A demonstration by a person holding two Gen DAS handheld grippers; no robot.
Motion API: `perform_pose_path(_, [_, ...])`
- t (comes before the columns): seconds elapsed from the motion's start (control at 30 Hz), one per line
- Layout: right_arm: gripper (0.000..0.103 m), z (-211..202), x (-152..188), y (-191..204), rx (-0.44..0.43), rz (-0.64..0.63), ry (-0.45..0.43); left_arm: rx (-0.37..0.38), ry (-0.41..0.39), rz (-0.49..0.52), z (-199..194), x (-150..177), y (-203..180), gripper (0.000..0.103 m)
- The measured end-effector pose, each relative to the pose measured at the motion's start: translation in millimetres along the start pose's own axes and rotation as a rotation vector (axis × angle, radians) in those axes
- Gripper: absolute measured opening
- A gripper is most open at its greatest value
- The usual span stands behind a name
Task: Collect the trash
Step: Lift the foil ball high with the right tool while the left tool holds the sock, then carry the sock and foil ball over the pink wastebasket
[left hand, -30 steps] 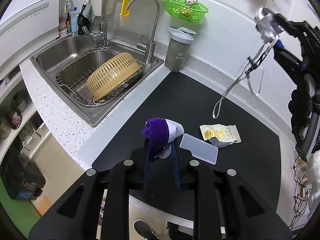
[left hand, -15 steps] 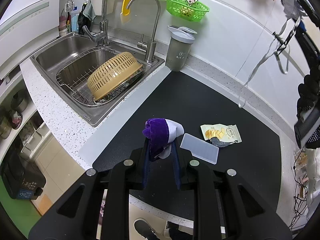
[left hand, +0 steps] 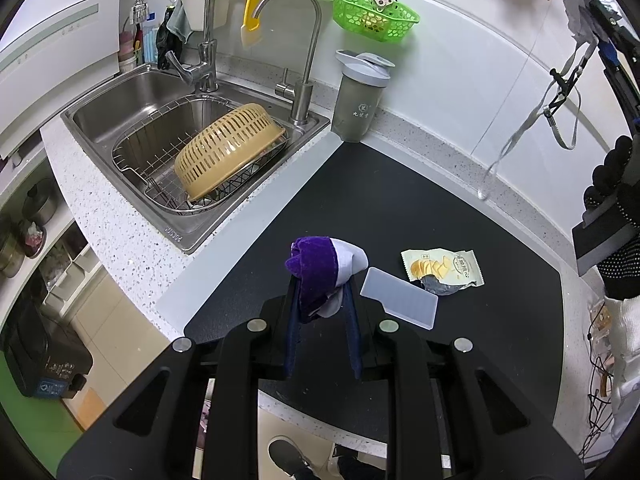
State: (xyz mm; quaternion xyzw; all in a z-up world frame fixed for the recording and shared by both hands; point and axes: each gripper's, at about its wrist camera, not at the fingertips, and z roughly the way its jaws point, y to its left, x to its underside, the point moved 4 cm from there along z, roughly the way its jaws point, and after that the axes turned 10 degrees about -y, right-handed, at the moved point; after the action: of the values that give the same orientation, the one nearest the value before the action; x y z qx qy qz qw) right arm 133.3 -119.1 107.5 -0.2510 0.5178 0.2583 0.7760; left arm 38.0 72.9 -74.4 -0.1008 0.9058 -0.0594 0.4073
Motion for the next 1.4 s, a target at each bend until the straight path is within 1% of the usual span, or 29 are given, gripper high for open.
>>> perform_pose_path(0.07, [0.039, -0.7, 2.4, 2.3, 0.017, -0.033, 0.002, -0.002, 0.000, 0.003, 0.1, 0.0, -0.2, 0.020])
perform_pose_path(0.13, [0.039, 2.5, 7.6, 7.0, 0.038, -0.099, 0.023, -0.001, -0.001, 0.001, -0.3, -0.3, -0.3, 0.020])
perform_pose_path(0.27, [0.039, -2.2, 11.0, 14.9, 0.073, -0.189, -0.002, -0.002, -0.003, 0.000, -0.7, 0.5, -1.1, 0.020])
perform_pose_path(0.37, [0.039, -6.9, 15.1, 31.3, 0.104, -0.359, -0.042, -0.002, -0.003, -0.002, -0.9, 0.3, -0.9, 0.020])
perform_pose_path(0.4, [0.039, -6.4, 18.4, 34.3, 0.111, -0.398, -0.038, -0.002, -0.003, -0.002, -0.7, 0.4, -0.8, 0.020])
perform_pose_path(0.43, [0.039, -5.6, 21.4, 34.9, 0.112, -0.411, -0.029, -0.002, -0.003, -0.003, -1.0, 0.6, -1.0, 0.020])
perform_pose_path(0.57, [0.039, -7.3, 20.5, 23.9, 0.102, -0.295, -0.026, -0.004, -0.004, -0.007, -2.1, 2.0, -0.6, 0.020])
perform_pose_path(0.63, [0.039, -4.6, 21.5, 10.8, 0.068, -0.153, 0.001, -0.005, -0.004, -0.011, -1.4, 2.4, -0.2, 0.020])
perform_pose_path(0.67, [0.039, -1.7, 23.4, -1.3, 0.076, -0.057, 0.031, -0.005, -0.004, -0.013, -1.6, 2.5, 0.0, 0.020])
perform_pose_path(0.7, [0.039, -0.7, 25.3, -8.0, 0.073, 0.002, 0.043, -0.003, -0.006, -0.015, -2.2, 2.5, 0.0, 0.020])
perform_pose_path(0.73, [0.039, 0.6, 28.5, -16.2, 0.074, 0.072, 0.069, -0.002, -0.008, -0.016, -2.4, 2.2, 0.1, 0.020])
perform_pose_path(0.83, [0.040, 6.1, 41.5, -25.2, 0.061, 0.183, 0.171, 0.002, -0.014, -0.021, -3.7, 1.4, 0.4, 0.020])
perform_pose_path(0.97, [0.040, 13.8, 62.2, -30.2, 0.045, 0.335, 0.354, 0.005, -0.023, -0.029, -7.0, 0.4, 0.7, 0.020])
perform_pose_path(1.0, [0.040, 15.7, 66.2, -29.5, 0.027, 0.377, 0.404, 0.005, -0.028, -0.029, -9.3, -0.2, 0.7, 0.020])
perform_pose_path(1.07, [0.040, 15.7, 66.7, -23.6, -0.014, 0.422, 0.456, 0.003, -0.041, -0.029, -17.2, -1.0, 1.3, 0.020])
perform_pose_path(1.17, [0.040, 15.3, 61.0, -2.9, -0.089, 0.423, 0.501, -0.004, -0.065, -0.043, -34.1, 0.2, 7.6, 0.020])
perform_pose_path(1.33, [0.040, 13.5, 56.6, 39.8, -0.213, 0.430, 0.548, -0.047, -0.090, -0.083, -64.1, 13.1, 29.1, 0.020])
perform_pose_path(1.4, [0.040, 14.2, 56.1, 58.4, -0.262, 0.432, 0.560, -0.078, -0.094, -0.105, -78.5, 22.9, 42.2, 0.020])
